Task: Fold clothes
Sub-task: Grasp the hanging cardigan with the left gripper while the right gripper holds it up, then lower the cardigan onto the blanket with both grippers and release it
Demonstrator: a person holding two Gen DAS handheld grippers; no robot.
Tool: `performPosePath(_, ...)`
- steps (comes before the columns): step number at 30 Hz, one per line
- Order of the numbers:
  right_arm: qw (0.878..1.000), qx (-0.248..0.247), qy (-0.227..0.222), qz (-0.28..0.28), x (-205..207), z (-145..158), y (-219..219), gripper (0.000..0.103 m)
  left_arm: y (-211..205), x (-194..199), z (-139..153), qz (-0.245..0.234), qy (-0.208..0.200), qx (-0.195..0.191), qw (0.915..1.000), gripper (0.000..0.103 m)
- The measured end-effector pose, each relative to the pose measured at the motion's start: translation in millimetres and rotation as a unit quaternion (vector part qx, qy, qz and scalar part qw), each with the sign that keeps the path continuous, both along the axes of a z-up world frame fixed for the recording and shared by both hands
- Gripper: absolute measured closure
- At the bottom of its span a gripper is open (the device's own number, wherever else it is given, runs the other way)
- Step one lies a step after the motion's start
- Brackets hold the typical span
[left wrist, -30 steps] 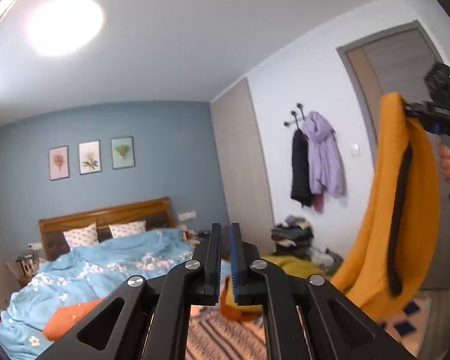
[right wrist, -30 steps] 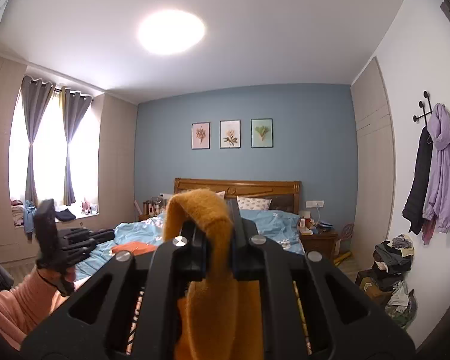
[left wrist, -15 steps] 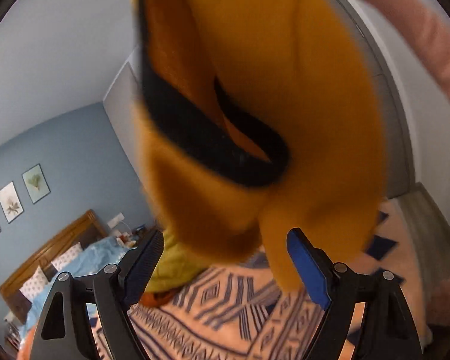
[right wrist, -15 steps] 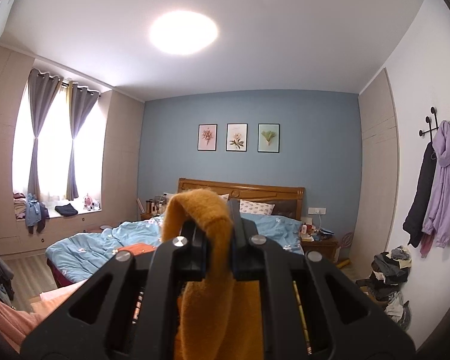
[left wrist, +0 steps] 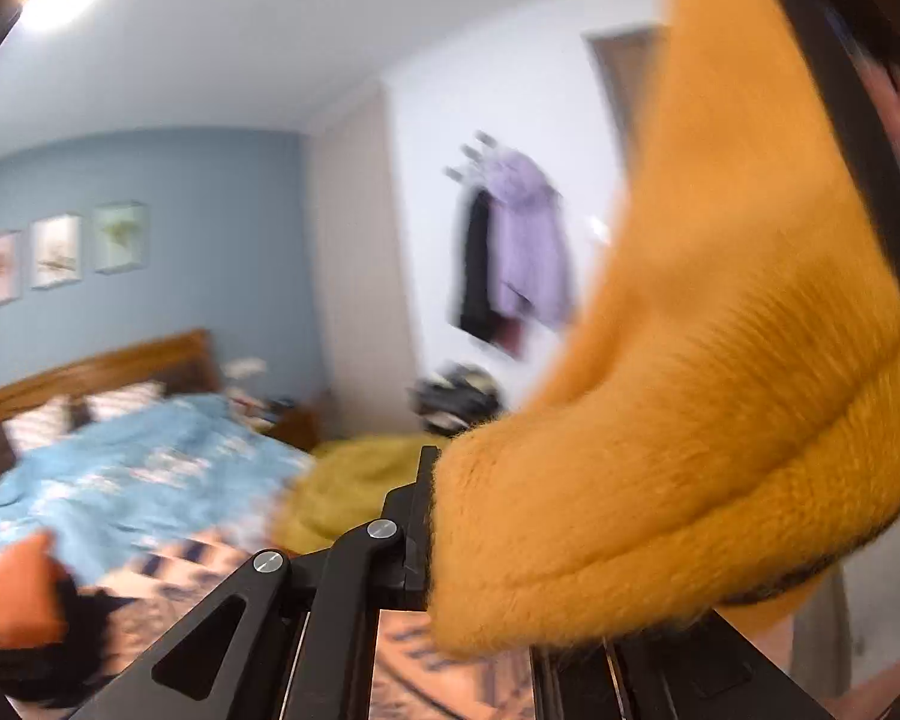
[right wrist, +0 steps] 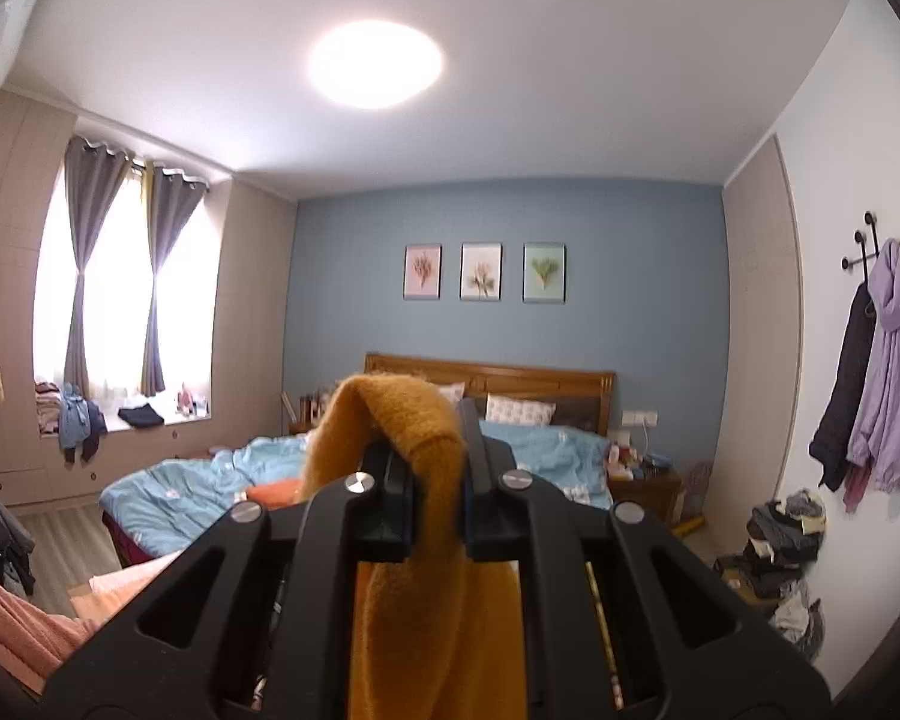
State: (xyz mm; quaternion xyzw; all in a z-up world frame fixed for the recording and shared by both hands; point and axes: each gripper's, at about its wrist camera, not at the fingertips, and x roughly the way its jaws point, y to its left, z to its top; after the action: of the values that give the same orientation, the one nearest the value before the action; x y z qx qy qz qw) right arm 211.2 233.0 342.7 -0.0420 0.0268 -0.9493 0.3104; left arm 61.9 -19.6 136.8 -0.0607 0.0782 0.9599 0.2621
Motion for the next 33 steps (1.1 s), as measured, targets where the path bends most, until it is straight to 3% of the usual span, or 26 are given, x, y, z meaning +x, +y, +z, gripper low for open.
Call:
performPosePath(4, 1.0, -0.016, 0.018, 0.006, 17, 3, 10, 0.09, -62, 50, 57, 0.075, 0.057, 0.011, 0.9955, 0.097)
performPosePath(7, 0.999, -0.029, 0.012, 0.014, 23, -2, 19, 0.09, -97, 96, 93, 0.141, 0.089, -0.015, 0.9859, 0.097)
performPosePath(10, 0.999, -0.031, 0.004, 0.027, 28, -12, 22, 0.09, -106, 135, 121, 0.181, 0.106, -0.047, 0.9766, 0.097)
performPosePath(15, 0.998, -0.017, -0.003, 0.061, 35, -28, 9, 0.09, -104, 178, 140, 0.228, 0.102, -0.106, 0.9626, 0.097)
performPosePath(19, 0.997, -0.007, -0.024, 0.07, 8, -41, -7, 0.09, -102, 175, 143, 0.27, 0.075, -0.136, 0.9503, 0.096)
performPosePath(21, 0.995, -0.006, -0.057, 0.076, -24, -52, -17, 0.09, -99, 162, 130, 0.289, 0.048, -0.155, 0.9434, 0.096)
performPosePath(25, 0.987, 0.008, -0.139, 0.076, -101, -93, -49, 0.089, -116, 95, 85, 0.322, -0.05, -0.169, 0.9303, 0.095)
performPosePath(30, 0.958, 0.046, -0.277, 0.061, -216, -180, -98, 0.089, -147, -4, -17, 0.353, -0.185, -0.201, 0.8947, 0.096)
performPosePath(33, 0.937, 0.072, -0.339, 0.046, -269, -235, -122, 0.089, -158, -42, -64, 0.347, -0.245, -0.197, 0.8836, 0.096)
